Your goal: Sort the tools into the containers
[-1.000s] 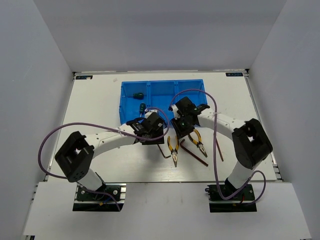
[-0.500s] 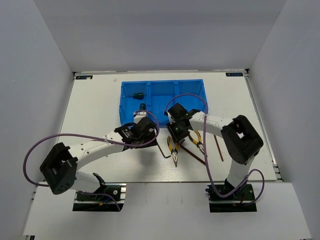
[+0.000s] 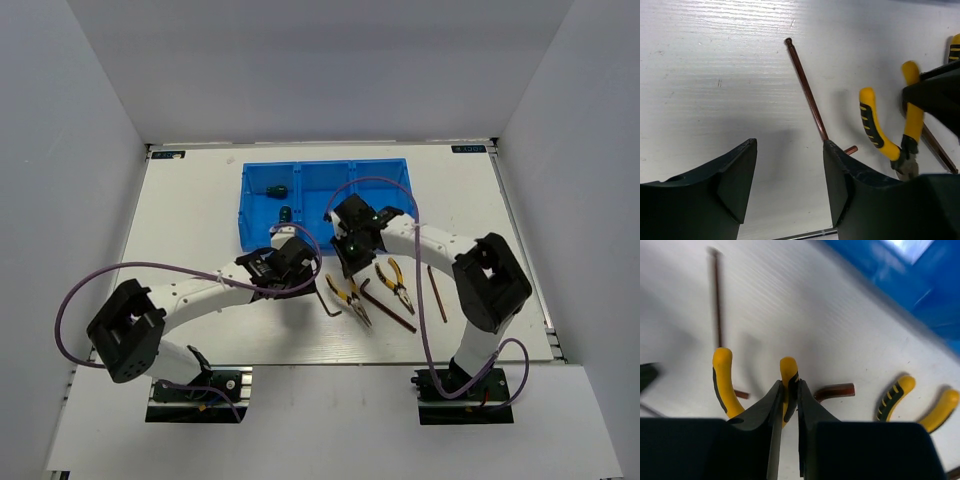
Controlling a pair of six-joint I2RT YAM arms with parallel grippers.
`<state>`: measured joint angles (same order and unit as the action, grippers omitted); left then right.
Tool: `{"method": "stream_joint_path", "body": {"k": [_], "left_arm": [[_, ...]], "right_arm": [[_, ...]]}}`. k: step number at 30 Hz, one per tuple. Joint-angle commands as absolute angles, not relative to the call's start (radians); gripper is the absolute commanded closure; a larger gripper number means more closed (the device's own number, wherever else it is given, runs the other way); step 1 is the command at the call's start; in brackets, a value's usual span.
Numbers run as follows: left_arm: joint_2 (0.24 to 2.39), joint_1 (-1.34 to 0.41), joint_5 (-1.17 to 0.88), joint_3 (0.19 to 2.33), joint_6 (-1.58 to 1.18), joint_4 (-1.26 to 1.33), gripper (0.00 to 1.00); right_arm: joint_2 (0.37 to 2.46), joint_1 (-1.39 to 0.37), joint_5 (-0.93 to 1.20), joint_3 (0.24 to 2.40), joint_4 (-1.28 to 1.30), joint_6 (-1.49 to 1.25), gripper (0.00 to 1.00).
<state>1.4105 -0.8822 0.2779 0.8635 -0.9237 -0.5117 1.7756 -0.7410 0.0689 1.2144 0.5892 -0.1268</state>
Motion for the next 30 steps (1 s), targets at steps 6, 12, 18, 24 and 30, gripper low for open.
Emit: {"method": "stream_joint_path", "body": {"k": [6,12,18,24,30], "left_arm": [[1.445,-0.897,0.272,0.853,-0.943,-0.446,0.40],[1.557,-0.907,0.261,0.925,-0.943,-0.446,0.42],[1.597,-0.930,0.261,0.971,-0.943,-0.483,0.42],[1.606,-0.939,0.261,0.971,-0.943,-0.474,0.42],[1.629,-0.948,0.261,0.994,-0.943,-0.474,0.42]], "right_arm": [[1.756,-0.710,0.050,1.615,0.670,-0.008,1.00],[1.954,-0.672,-0.186,1.854,0.537,0.058,1.00],[2.115,-0.652,-0.181,1.970,0.488,0.120,0.83],[2.103,-0.634,-0.141,1.947,0.506,0.094,0.53],[1.828,-0.580,-0.034,1.844,0.603,0.023,0.55]]}}
